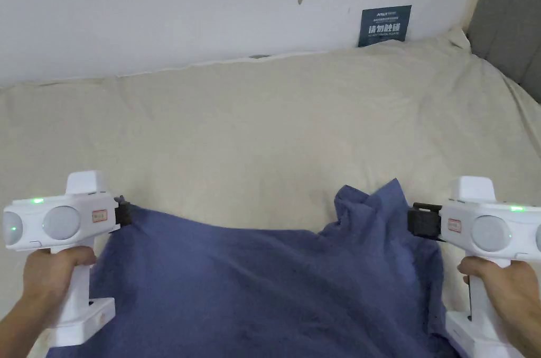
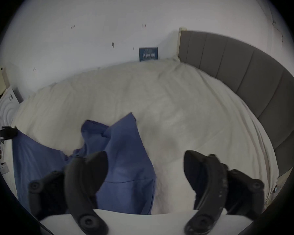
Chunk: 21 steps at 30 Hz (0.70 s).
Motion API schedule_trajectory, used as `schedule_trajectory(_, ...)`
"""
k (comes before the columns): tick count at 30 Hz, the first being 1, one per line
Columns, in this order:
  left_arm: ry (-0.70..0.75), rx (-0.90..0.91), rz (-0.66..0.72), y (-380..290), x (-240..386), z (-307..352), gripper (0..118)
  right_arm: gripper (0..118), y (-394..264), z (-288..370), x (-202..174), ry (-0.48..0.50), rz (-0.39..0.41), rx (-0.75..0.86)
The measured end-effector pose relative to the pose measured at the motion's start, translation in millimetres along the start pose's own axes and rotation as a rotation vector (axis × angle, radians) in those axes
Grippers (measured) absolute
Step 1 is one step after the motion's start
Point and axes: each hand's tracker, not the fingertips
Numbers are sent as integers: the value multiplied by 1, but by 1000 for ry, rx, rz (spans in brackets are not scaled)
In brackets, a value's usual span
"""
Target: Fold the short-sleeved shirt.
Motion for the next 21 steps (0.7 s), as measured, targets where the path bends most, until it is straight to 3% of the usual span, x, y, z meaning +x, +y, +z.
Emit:
schedule_trajectory(5,-49,43,-6,3,10,43,2,95,-8,-41,-15,-41,49,-100)
schedule_trajectory(6,-56,48,-11,5,11,46,2,86,-13,-48,-18,-38,63,-141)
schedule_trajectory(8,-58,53,-32,3,14,54,2,45,-25,-52,-24,-29,97,-199)
schedule_trajectory(10,-57,55,-39,2,13,58,2,28,-37,-49,-30,4,121,-186)
schedule_trajectory(12,-54,51,-30,-1,12,61,2,7,-36,-48,-31,-25,123,-150)
schedule_trajectory(16,-35,57,12,-10,6,71,2,7,-30,-29,-27,-46,204,-80)
schedule_trajectory(21,-3,99,68,-12,-1,102,2,6,-9,36,-11,-43,162,86)
